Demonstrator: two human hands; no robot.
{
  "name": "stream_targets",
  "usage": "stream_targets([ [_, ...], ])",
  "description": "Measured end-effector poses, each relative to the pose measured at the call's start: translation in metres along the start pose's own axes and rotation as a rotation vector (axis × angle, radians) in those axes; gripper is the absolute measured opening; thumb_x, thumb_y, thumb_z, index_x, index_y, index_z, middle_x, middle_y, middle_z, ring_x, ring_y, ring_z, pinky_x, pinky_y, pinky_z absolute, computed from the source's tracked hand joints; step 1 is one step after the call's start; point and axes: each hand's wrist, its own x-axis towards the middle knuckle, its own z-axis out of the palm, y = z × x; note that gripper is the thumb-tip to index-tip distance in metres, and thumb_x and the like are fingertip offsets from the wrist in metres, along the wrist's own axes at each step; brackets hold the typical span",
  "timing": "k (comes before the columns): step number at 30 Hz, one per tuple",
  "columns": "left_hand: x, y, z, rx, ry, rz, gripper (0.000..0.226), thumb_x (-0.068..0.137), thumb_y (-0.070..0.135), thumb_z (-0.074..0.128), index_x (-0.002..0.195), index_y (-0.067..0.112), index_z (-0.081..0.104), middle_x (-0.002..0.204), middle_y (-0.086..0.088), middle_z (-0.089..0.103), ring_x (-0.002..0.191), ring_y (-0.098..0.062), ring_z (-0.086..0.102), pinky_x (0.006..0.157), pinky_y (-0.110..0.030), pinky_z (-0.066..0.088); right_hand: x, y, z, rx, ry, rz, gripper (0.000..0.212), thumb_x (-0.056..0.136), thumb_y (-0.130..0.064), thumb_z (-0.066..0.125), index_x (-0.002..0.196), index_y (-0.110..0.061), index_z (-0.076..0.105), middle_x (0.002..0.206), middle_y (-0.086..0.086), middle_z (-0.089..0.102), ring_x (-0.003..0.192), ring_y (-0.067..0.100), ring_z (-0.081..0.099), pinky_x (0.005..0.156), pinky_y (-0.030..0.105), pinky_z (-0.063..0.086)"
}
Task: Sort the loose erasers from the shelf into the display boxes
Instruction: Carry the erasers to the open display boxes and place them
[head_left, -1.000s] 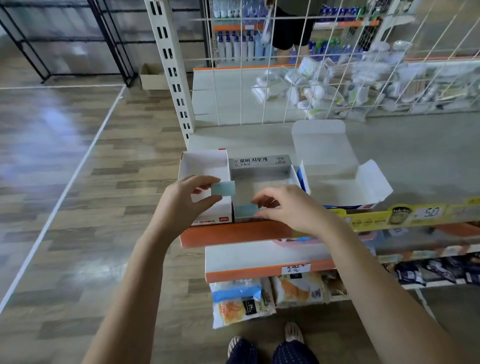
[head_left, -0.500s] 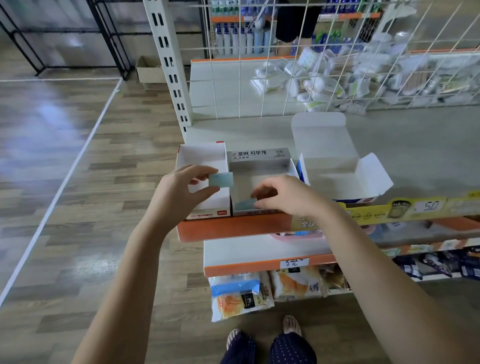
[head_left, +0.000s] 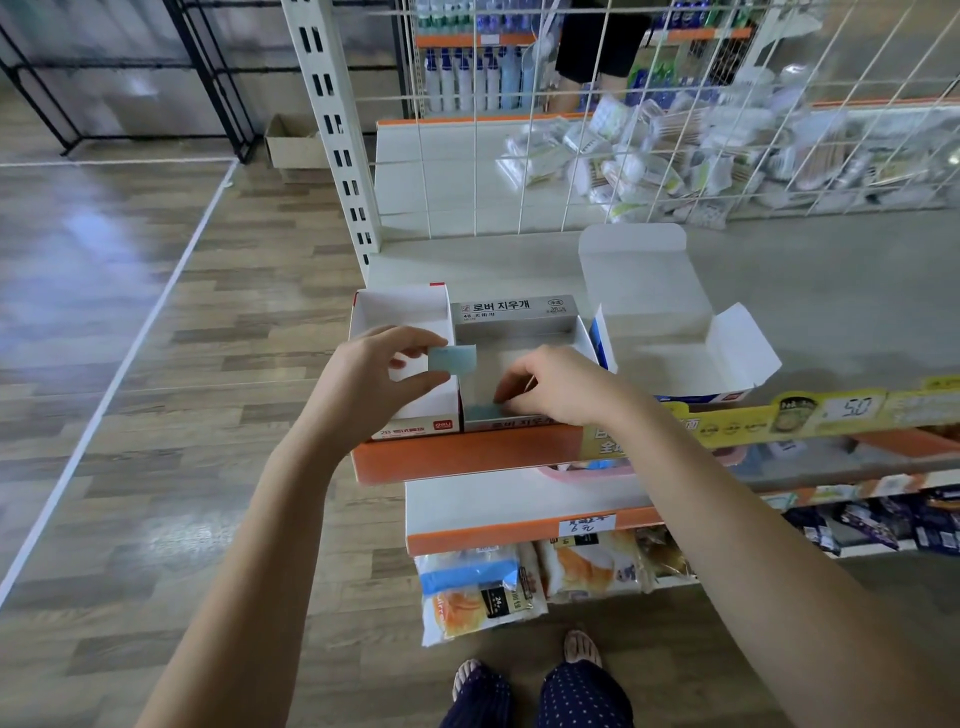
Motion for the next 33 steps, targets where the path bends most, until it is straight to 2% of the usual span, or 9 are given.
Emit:
stream_targets([
  [4,0.007,0.004,0.002,0.043,-0.041,0.032,0.030,0.079,0.023,0.073,0.108,0.023,0.067,0.095,0.010,0.059,0.080,0.000,0.054,0.070,-0.001,0.039,-0.003,-0.001,-0.001,-0.005,0.005,0.000,0.019,0.089,-0.018,0.061,0.106,-0.020,0.068,0.094,-0.010,0.061,0.086,0.007,0.057,0.065,0.012,0.043],
  [7,0.013,0.007,0.004,0.080,-0.091,0.054,0.028,0.079,0.026,0.072,0.106,0.024,0.067,0.096,0.008,0.060,0.082,-0.004,0.053,0.070,0.000,0.038,-0.008,-0.001,-0.010,0.006,0.068,-0.001,0.019,0.088,-0.025,0.063,0.107,-0.022,0.068,0.091,-0.013,0.059,0.084,0.004,0.056,0.064,0.009,0.039],
  [11,0.022,0.013,0.008,0.181,-0.179,0.094,0.030,0.079,0.031,0.072,0.108,0.024,0.066,0.096,0.009,0.060,0.085,-0.006,0.050,0.074,-0.019,0.039,-0.016,0.001,-0.027,-0.006,0.149,-0.011,0.017,0.086,-0.024,0.065,0.102,-0.023,0.068,0.087,-0.015,0.059,0.084,0.004,0.058,0.066,0.005,0.037],
  [14,0.030,0.020,0.013,0.317,-0.235,0.131,0.031,0.081,0.033,0.069,0.111,0.024,0.065,0.100,0.007,0.061,0.095,-0.011,0.050,0.076,-0.018,0.030,-0.020,0.002,-0.035,-0.046,0.155,-0.020,0.019,0.086,-0.024,0.064,0.106,-0.022,0.067,0.094,-0.011,0.063,0.084,0.003,0.057,0.065,0.003,0.036],
  [16,0.035,0.023,0.016,0.395,-0.251,0.145,0.032,0.081,0.036,0.068,0.111,0.027,0.065,0.107,0.006,0.063,0.102,-0.014,0.048,0.077,-0.018,0.028,-0.021,0.001,-0.037,-0.068,0.138,-0.032,0.021,0.087,-0.024,0.064,0.108,-0.020,0.066,0.099,-0.008,0.065,0.085,0.004,0.056,0.064,0.005,0.037],
  [20,0.040,0.029,0.019,0.456,-0.290,0.138,0.033,0.080,0.039,0.068,0.112,0.028,0.065,0.109,0.009,0.064,0.104,-0.016,0.042,0.087,-0.029,0.036,-0.021,0.003,-0.037,-0.078,0.098,-0.058,0.022,0.087,-0.024,0.064,0.109,-0.020,0.066,0.104,-0.004,0.066,0.084,0.005,0.056,0.063,0.005,0.037],
  [24,0.039,0.030,0.023,0.495,-0.342,0.132,0.036,0.080,0.043,0.066,0.112,0.028,0.065,0.109,0.010,0.064,0.104,-0.016,0.040,0.088,-0.028,0.030,-0.019,0.004,-0.037,-0.099,0.065,-0.086,0.022,0.088,-0.025,0.062,0.109,-0.020,0.065,0.103,-0.004,0.066,0.084,0.005,0.055,0.063,0.008,0.038],
  [29,0.035,0.031,0.024,0.578,-0.393,0.102,0.037,0.084,0.050,0.055,0.115,0.030,0.061,0.112,0.010,0.061,0.108,-0.017,0.040,0.091,-0.031,0.028,-0.014,0.003,-0.036,-0.141,0.023,-0.104,0.021,0.089,-0.025,0.062,0.108,-0.019,0.066,0.106,-0.003,0.066,0.091,0.009,0.059,0.079,0.019,0.044],
  [33,0.037,0.037,0.025,0.627,-0.427,0.096,0.035,0.087,0.050,0.051,0.117,0.033,0.059,0.111,0.009,0.060,0.109,-0.018,0.040,0.094,-0.032,0.029,-0.010,0.003,-0.035,-0.159,0.009,-0.115,0.019,0.089,-0.023,0.061,0.107,-0.019,0.066,0.107,-0.004,0.067,0.090,0.007,0.058,0.079,0.017,0.043],
])
